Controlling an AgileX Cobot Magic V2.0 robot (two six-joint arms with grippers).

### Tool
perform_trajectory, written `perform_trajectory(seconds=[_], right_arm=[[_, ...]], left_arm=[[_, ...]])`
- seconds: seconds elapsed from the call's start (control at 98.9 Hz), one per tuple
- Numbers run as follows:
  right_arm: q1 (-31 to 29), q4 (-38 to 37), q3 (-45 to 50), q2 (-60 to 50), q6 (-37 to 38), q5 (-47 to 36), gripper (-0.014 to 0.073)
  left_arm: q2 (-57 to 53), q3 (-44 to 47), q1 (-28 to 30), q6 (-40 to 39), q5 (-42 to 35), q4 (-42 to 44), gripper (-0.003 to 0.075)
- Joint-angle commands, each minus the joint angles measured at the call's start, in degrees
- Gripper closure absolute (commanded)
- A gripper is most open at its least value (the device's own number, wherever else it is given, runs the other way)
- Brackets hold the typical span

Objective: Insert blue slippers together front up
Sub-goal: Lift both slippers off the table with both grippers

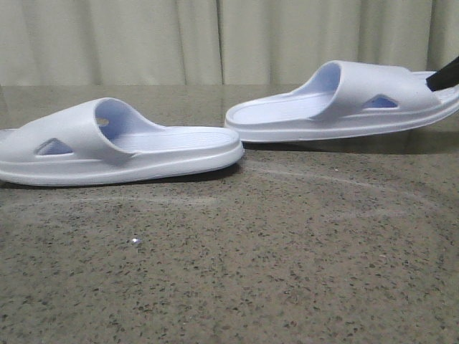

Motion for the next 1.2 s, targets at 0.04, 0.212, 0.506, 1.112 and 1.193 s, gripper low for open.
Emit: perform_trajectory(seconds=[0.04,0.212,0.506,1.112,1.193], right_arm=[[-0.34,3.4,-1.79,-4.15,-0.03,5.58,0.0692],[-0.34,3.31,-1.79,-4.64,0.22,5.94,0.0693],[-0.34,3.31,-1.79,-4.64,0.41,6.2,0.0692],[-0.34,3.1,-1.79,-4.64,0.41,6.54,0.0693],[-0.34,3.1,-1.79,-4.64,0.51,6.54,0.0693]], left_arm=[[0.71,-1.67,-0.58,0.1,0.71,-2.2,0.0359],[1.69,-1.67,-0.58,0.1,1.82,-2.65,0.0359],[4.16,-1.78,-2.13,1.58,4.15,-5.3,0.0359],[6.4,-1.78,-5.87,1.8,6.4,-4.95,0.0606],[6.4,-2.78,-5.87,1.8,7.05,-4.4,0.0702]])
